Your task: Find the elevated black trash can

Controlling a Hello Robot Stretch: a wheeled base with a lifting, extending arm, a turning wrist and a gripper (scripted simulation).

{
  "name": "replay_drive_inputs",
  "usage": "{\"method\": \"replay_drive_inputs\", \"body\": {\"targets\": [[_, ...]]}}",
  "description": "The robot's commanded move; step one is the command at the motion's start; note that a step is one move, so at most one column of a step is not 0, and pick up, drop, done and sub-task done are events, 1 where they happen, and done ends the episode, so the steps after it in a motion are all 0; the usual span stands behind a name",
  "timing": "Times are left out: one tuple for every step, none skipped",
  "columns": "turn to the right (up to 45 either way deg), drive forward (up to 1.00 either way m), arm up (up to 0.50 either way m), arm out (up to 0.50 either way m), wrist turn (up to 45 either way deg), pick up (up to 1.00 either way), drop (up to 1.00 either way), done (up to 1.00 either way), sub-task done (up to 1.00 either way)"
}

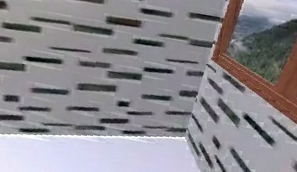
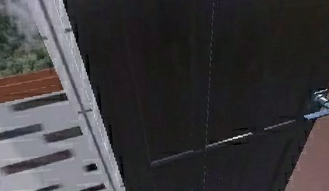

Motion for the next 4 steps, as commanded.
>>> {"method": "replay_drive_inputs", "body": {"targets": [[0.0,0.2,0.0,0.0,0.0,0.0,0.0,0.0,0.0],[-45.0,0.0,0.0,0.0,0.0,0.0,0.0,0.0,0.0],[-18.0,0.0,0.0,0.0,0.0,0.0,0.0,0.0,0.0],[0.0,1.0,0.0,0.0,0.0,0.0,0.0,0.0,0.0]]}}
